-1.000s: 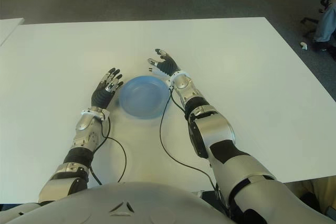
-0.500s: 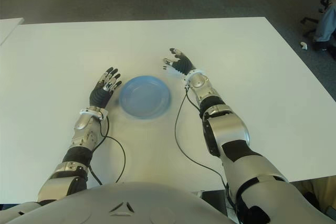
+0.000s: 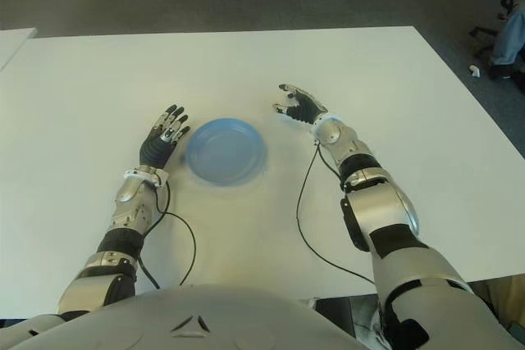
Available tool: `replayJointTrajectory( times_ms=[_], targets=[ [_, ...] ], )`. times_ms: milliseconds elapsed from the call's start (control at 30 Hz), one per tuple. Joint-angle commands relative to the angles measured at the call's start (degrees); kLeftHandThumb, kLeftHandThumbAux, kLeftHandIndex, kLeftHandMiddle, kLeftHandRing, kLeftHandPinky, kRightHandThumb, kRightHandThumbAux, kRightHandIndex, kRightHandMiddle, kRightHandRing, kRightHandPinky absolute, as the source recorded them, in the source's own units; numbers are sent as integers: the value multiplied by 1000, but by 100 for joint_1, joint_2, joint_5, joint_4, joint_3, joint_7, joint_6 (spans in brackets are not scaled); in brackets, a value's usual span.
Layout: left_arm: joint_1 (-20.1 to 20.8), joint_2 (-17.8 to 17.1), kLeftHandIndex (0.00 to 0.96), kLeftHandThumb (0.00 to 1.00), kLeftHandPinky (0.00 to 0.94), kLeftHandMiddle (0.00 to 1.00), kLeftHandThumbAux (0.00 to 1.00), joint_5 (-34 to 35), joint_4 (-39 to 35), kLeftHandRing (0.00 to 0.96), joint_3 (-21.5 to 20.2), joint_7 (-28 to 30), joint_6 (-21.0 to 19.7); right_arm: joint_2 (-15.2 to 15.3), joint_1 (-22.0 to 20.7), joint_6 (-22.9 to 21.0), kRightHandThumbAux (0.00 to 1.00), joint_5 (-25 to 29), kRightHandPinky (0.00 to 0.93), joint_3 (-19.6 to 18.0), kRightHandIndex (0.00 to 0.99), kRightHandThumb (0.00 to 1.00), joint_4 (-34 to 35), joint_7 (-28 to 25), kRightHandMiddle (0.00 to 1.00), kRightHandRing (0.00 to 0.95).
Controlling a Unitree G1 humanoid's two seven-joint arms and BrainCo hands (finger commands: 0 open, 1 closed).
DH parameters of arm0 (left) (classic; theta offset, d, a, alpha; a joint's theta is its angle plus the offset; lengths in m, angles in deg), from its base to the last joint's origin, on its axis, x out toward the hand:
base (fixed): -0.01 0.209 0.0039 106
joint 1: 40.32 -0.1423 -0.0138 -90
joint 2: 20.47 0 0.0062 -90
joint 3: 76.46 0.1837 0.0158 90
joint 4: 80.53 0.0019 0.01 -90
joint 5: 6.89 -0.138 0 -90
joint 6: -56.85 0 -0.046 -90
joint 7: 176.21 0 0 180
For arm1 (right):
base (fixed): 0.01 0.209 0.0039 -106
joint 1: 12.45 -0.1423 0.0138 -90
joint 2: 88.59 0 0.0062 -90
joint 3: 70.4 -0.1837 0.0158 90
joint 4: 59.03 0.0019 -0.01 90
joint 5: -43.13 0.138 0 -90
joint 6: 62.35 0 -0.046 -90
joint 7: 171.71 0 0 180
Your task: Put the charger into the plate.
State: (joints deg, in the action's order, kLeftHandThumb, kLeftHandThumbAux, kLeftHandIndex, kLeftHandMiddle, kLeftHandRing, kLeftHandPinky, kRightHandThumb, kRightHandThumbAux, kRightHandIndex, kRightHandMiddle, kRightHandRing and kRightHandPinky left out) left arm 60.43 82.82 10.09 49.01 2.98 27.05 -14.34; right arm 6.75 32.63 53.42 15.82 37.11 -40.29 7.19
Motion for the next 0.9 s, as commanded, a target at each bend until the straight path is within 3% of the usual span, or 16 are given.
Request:
replayJointTrajectory(
  times_ms=[33,233,467,633,900],
  targets=[
    [-138,-32,0,27,0,55,547,-15,243,28,-36,21,-238,175,308,-68,416,-288,151,278,0,0,-58,-6,113,207],
    [-94,-43,0,30,0,51,545,7,288,23,-69,45,-274,395,417,-41,413,-465,243,490,0,0,207,70,115,287],
    [-42,-46,0,38,5,53,546,7,348,23,-75,11,-283,655,719,-119,428,-398,222,511,0,0,854,-57,74,336],
    [-28,-47,0,39,1,52,549,-10,358,22,-64,-13,-311,681,892,-97,447,-54,199,263,0,0,1093,-248,75,302],
    [31,-64,0,38,0,47,554,-47,452,16,-53,-40,-319,712,1236,71,489,448,92,-114,0,0,1499,-487,17,168]
  ],
)
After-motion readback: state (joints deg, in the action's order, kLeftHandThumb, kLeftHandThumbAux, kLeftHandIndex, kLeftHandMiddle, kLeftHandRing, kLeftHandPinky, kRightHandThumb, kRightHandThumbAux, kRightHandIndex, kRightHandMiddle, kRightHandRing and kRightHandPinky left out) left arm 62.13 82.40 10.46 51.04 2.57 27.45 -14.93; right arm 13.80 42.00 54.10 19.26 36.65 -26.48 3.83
